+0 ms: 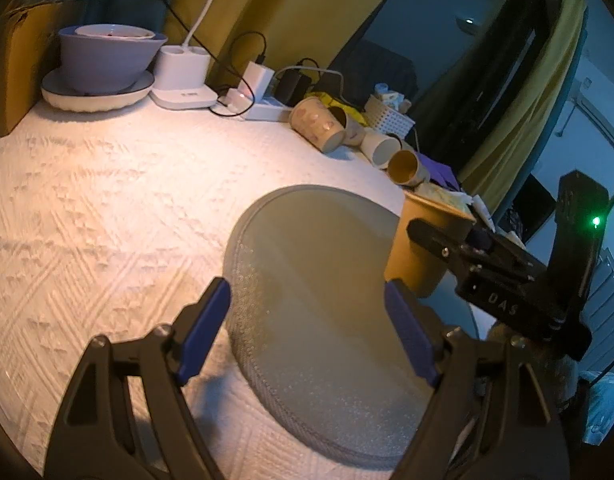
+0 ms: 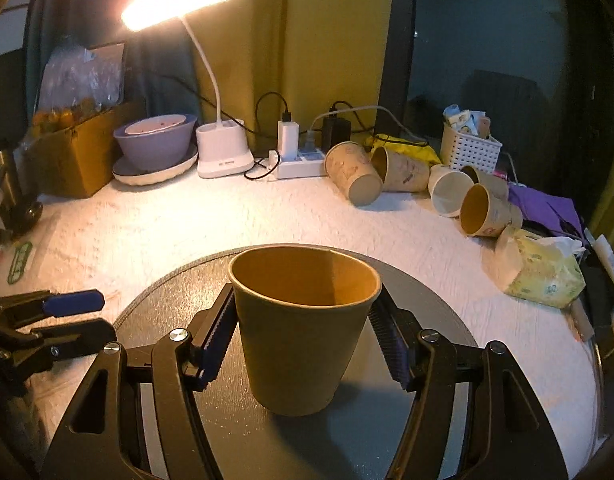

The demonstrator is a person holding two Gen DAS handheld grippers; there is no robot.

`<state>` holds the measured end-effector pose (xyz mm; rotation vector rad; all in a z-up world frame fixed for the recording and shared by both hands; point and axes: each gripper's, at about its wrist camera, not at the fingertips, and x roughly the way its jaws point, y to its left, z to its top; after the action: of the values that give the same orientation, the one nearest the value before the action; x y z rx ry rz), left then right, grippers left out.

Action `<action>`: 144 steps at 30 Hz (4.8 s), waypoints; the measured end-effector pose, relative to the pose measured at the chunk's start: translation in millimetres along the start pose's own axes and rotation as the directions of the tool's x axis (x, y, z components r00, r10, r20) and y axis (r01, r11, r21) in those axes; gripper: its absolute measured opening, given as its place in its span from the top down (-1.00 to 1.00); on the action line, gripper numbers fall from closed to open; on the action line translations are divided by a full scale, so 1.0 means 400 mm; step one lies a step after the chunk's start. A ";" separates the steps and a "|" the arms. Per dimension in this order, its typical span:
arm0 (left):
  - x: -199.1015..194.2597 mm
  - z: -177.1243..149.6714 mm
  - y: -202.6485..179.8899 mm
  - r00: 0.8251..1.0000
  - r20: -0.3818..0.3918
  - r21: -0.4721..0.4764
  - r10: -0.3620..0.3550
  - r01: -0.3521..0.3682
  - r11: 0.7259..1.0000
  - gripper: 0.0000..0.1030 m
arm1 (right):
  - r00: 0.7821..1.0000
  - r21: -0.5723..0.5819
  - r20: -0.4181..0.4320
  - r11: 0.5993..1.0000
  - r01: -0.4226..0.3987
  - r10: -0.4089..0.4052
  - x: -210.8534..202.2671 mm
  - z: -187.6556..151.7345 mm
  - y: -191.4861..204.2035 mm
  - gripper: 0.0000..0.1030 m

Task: Flip cup upright

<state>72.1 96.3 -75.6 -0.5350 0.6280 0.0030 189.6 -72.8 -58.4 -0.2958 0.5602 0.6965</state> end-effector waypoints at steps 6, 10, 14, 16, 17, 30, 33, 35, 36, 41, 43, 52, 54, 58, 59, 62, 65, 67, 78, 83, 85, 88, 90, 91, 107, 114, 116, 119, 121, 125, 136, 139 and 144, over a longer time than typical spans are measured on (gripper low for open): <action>-0.002 0.000 -0.002 1.000 0.005 -0.001 0.000 0.000 1.000 -0.57 | 1.000 0.009 -0.003 1.000 0.007 -0.007 -0.013 -0.015 0.002 -0.32; -0.004 -0.002 -0.003 1.000 0.009 -0.001 0.001 -0.001 1.000 -0.57 | 1.000 0.013 -0.014 1.000 0.016 -0.016 -0.017 -0.033 0.002 -0.32; -0.002 -0.003 -0.006 1.000 0.008 0.002 0.010 -0.010 1.000 -0.57 | 1.000 0.017 -0.013 1.000 0.025 -0.025 -0.027 -0.047 -0.002 -0.32; -0.002 -0.003 -0.009 1.000 0.010 0.008 0.012 -0.013 1.000 -0.57 | 0.999 0.023 -0.017 0.999 0.028 -0.027 -0.031 -0.054 -0.008 -0.32; -0.002 -0.004 -0.011 1.000 0.011 0.012 0.016 -0.016 1.000 -0.57 | 0.999 0.027 -0.019 0.999 0.029 -0.029 -0.033 -0.058 -0.010 -0.32; -0.044 -0.033 -0.084 0.996 0.056 0.150 0.062 -0.070 0.986 -0.57 | 1.000 0.047 0.001 0.999 0.016 -0.016 -0.098 -0.084 -0.023 -0.38; -0.066 -0.041 -0.102 0.995 0.066 0.167 0.070 -0.080 0.983 -0.57 | 1.000 0.050 0.003 0.999 0.013 -0.013 -0.118 -0.092 -0.023 -0.38; -0.077 -0.047 -0.112 0.996 0.064 0.173 0.069 -0.079 0.982 -0.57 | 1.000 0.052 0.003 0.999 0.009 -0.009 -0.130 -0.098 -0.021 -0.38; -0.080 -0.049 -0.117 0.996 0.064 0.176 0.068 -0.078 0.981 -0.57 | 1.000 0.055 0.004 0.998 0.004 -0.004 -0.141 -0.102 -0.021 -0.38; -0.099 -0.064 -0.149 0.994 0.069 0.209 0.084 -0.096 0.973 -0.57 | 1.000 0.068 0.013 0.998 -0.003 0.002 -0.179 -0.116 -0.021 -0.38; -0.107 -0.068 -0.165 0.994 0.073 0.222 0.086 -0.101 0.970 -0.58 | 1.000 0.075 0.025 0.997 -0.004 0.002 -0.201 -0.122 -0.022 -0.38; -0.141 -0.094 -0.239 0.994 0.092 0.260 0.065 -0.087 0.962 -0.83 | 0.998 0.093 0.066 0.996 0.016 -0.022 -0.284 -0.140 -0.043 -0.38; -0.148 -0.096 -0.251 0.994 0.092 0.266 0.059 -0.082 0.960 -0.83 | 0.997 0.097 0.078 0.995 0.021 -0.029 -0.304 -0.143 -0.046 -0.38; -0.164 -0.099 -0.284 0.994 0.099 0.292 0.050 -0.078 0.953 -0.83 | 0.994 0.105 0.099 0.994 0.034 -0.044 -0.344 -0.151 -0.052 -0.38; -0.168 -0.100 -0.291 0.993 0.104 0.298 0.050 -0.079 0.951 -0.83 | 0.994 0.106 0.102 0.994 0.036 -0.047 -0.351 -0.152 -0.052 -0.38; -0.184 -0.103 -0.310 0.992 0.117 0.313 0.046 -0.081 0.946 -0.83 | 0.992 0.108 0.115 0.993 0.043 -0.055 -0.378 -0.157 -0.055 -0.38; -0.203 -0.101 -0.325 0.990 0.137 0.325 0.040 -0.084 0.942 -0.83 | 0.990 0.107 0.128 0.993 0.050 -0.063 -0.403 -0.157 -0.056 -0.38; -0.217 -0.098 -0.335 0.987 0.154 0.336 0.039 -0.089 0.938 -0.83 | 0.987 0.103 0.142 0.993 0.057 -0.071 -0.423 -0.155 -0.056 -0.38; -0.294 -0.089 -0.388 0.969 0.245 0.390 0.013 -0.110 0.914 -0.83 | 0.972 0.096 0.215 0.992 0.080 -0.099 -0.516 -0.133 -0.052 -0.38; -0.330 -0.089 -0.408 0.957 0.290 0.417 -0.017 -0.110 0.902 -0.83 | 0.965 0.087 0.242 0.993 0.085 -0.104 -0.550 -0.124 -0.047 -0.38; -0.342 -0.086 -0.413 0.953 0.303 0.423 -0.027 -0.109 0.900 -0.83 | 0.962 0.084 0.252 0.993 0.085 -0.104 -0.564 -0.122 -0.047 -0.38; -0.352 -0.083 -0.420 0.948 0.317 0.427 -0.035 -0.110 0.898 -0.83 | 0.959 0.083 0.261 0.993 0.090 -0.108 -0.580 -0.119 -0.046 -0.38; -0.360 -0.083 -0.426 0.945 0.325 0.430 -0.041 -0.109 0.896 -0.83 | 0.957 0.081 0.267 0.993 0.091 -0.110 -0.589 -0.116 -0.045 -0.38; -0.365 -0.082 -0.430 0.943 0.330 0.433 -0.044 -0.110 0.895 -0.83 | 0.956 0.080 0.270 0.992 0.092 -0.111 -0.593 -0.115 -0.044 -0.38; -0.442 -0.085 -0.447 0.909 0.410 0.450 -0.077 -0.128 0.884 -0.83 | 0.944 0.060 0.313 0.994 0.095 -0.109 -0.651 -0.096 -0.022 -0.38; -0.456 -0.087 -0.447 0.907 0.411 0.471 -0.088 -0.129 0.873 -0.83 | 0.936 0.057 0.334 0.994 0.097 -0.111 -0.677 -0.088 -0.016 -0.38; -0.457 -0.089 -0.447 0.906 0.415 0.467 -0.085 -0.131 0.874 -0.83 | 0.936 0.058 0.333 0.994 0.096 -0.110 -0.676 -0.088 -0.016 -0.38; -0.462 -0.087 -0.441 0.901 0.427 0.458 -0.079 -0.140 0.878 -0.83 | 0.939 0.056 0.329 0.994 0.090 -0.103 -0.668 -0.087 -0.014 -0.38; -0.465 -0.090 -0.438 0.897 0.436 0.456 -0.074 -0.149 0.877 -0.83 | 0.940 0.055 0.326 0.995 0.086 -0.100 -0.665 -0.088 -0.012 -0.38; -0.465 -0.089 -0.436 0.895 0.440 0.457 -0.075 -0.151 0.877 -0.83 | 0.942 0.055 0.321 0.995 0.082 -0.095 -0.658 -0.090 -0.012 -0.38; -0.454 -0.081 -0.429 0.901 0.427 0.455 -0.076 -0.142 0.879 -0.83 | 0.945 0.058 0.313 0.995 0.079 -0.093 -0.647 -0.096 -0.014 -0.38; -0.453 -0.081 -0.430 0.901 0.426 0.456 -0.075 -0.142 0.879 -0.83 | 0.945 0.059 0.313 0.995 0.078 -0.093 -0.648 -0.095 -0.014 -0.38; -0.452 -0.082 -0.430 0.901 0.426 0.456 -0.075 -0.142 0.879 -0.83 | 0.947 0.057 0.309 0.995 0.076 -0.090 -0.641 -0.104 -0.010 -0.38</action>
<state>-65.4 -40.1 85.1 -0.0290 0.1805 0.0004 15.1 -227.5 55.6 -0.1613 0.2596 0.6331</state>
